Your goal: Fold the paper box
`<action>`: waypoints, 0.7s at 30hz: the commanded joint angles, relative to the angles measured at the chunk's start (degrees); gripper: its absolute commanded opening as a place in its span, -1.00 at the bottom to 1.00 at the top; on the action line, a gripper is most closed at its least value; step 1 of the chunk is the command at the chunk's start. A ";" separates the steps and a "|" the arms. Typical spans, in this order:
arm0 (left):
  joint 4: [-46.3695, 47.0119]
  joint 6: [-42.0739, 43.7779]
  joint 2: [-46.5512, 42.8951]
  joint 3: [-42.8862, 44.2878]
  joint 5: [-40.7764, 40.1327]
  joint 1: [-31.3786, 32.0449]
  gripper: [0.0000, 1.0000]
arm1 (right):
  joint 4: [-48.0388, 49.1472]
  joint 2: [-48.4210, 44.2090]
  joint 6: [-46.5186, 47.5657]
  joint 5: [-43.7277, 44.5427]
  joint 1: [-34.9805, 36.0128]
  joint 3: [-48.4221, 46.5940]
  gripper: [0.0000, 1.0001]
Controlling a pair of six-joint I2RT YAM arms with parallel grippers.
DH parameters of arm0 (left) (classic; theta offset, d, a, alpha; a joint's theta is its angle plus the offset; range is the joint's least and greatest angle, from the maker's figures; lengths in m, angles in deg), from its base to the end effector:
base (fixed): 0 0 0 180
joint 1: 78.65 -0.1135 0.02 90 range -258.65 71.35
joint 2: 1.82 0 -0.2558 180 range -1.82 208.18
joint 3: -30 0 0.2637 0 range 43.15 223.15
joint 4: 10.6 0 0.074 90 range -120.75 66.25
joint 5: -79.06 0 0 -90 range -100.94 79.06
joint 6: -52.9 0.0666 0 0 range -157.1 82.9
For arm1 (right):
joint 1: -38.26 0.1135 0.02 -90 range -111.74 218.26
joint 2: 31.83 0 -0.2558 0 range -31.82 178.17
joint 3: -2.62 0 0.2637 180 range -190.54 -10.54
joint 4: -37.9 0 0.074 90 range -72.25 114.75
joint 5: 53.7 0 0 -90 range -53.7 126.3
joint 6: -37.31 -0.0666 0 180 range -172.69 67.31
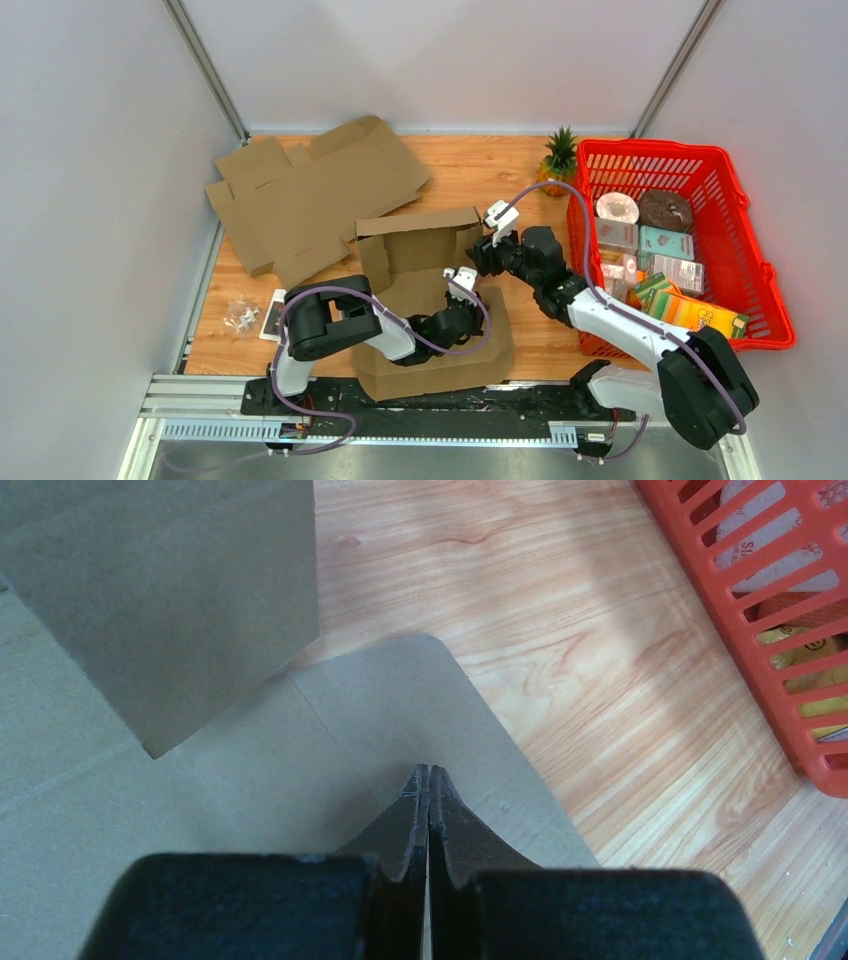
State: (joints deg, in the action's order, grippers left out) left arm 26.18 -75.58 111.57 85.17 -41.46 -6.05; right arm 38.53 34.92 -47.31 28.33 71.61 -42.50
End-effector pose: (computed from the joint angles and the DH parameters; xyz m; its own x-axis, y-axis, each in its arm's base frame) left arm 0.1467 -0.3551 0.0761 -0.5091 -0.1679 -0.8442 0.4648 0.7718 -0.4339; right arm 0.2412 0.1698 0.2012 -0.2369 -0.2670 -0.9341 -0.6778 0.7343 -0.0381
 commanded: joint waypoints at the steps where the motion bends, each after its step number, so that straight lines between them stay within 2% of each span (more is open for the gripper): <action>1: -2.21 -0.02 1.49 -1.06 -0.41 -0.53 -1.00 | 12.21 1.11 1.12 1.20 0.93 2.69 -0.03; 7: -2.73 -0.19 1.93 -0.80 -0.33 -0.88 -1.00 | 16.18 5.15 0.24 -0.02 1.29 2.70 -0.14; 10: -2.82 -0.28 2.19 -0.54 0.11 -1.05 -1.00 | 16.02 6.38 -1.08 -0.47 1.81 2.00 -0.35; 15: -2.91 -0.28 2.46 -0.18 0.20 -1.14 -1.00 | 17.07 7.00 -1.43 -1.35 2.25 3.31 -0.53; 18: -2.91 -0.46 2.81 -0.01 0.55 -1.32 -1.00 | 17.15 6.65 -3.10 -2.05 2.17 3.75 -0.44; 19: -2.82 -0.63 2.98 -0.01 0.64 -1.41 -1.00 | 17.94 6.30 -3.36 -1.53 2.17 4.01 -0.33; 20: -2.82 -0.81 3.07 0.08 0.81 -1.49 -1.00 | 18.21 6.12 -3.54 -1.09 2.08 4.02 -0.12; 21: -2.82 -0.81 3.07 -0.01 0.82 -1.58 -1.00 | 18.30 6.38 -3.28 -1.09 1.90 3.93 -0.03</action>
State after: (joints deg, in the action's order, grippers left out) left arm 26.93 -75.64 112.16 85.15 -42.36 -7.32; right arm 52.93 41.19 -49.56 28.18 73.11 -39.29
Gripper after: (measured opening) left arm 0.006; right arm 0.405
